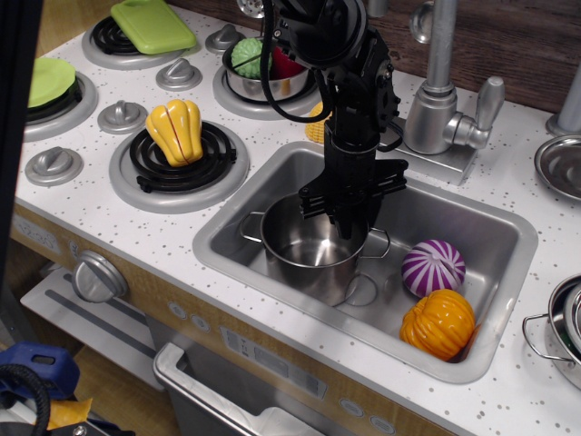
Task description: Pick up pot from sink
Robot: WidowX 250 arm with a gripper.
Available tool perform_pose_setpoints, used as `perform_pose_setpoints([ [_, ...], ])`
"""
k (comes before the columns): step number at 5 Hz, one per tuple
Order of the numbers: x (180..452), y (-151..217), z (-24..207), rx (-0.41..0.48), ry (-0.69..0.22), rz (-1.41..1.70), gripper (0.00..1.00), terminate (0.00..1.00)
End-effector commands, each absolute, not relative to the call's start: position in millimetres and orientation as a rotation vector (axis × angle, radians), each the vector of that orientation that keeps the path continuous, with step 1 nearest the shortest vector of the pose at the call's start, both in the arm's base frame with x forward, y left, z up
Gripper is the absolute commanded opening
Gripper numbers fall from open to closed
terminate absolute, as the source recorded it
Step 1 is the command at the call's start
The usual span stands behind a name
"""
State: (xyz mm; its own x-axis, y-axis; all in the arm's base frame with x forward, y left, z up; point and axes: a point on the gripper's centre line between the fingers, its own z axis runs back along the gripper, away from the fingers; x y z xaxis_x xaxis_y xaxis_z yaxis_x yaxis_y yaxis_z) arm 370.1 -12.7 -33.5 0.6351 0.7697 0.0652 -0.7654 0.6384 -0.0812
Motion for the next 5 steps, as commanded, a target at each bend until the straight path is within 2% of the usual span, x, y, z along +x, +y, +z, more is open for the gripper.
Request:
perform_pose_setpoints([
  [1, 380.3, -19.7, 4.9, 0.001, -0.191, 0.873, 0.00, 0.00],
  [2, 375.7, -31.7, 38.6, 0.105, -0.268, 0.868, 0.00, 0.00],
  [4, 374.8, -39.5, 93.2, 0.187, -0.273, 0.850, 0.00, 0.00],
  [5, 374.1, -42.4, 100.4, 0.195, -0.258, 0.848, 0.00, 1.00],
])
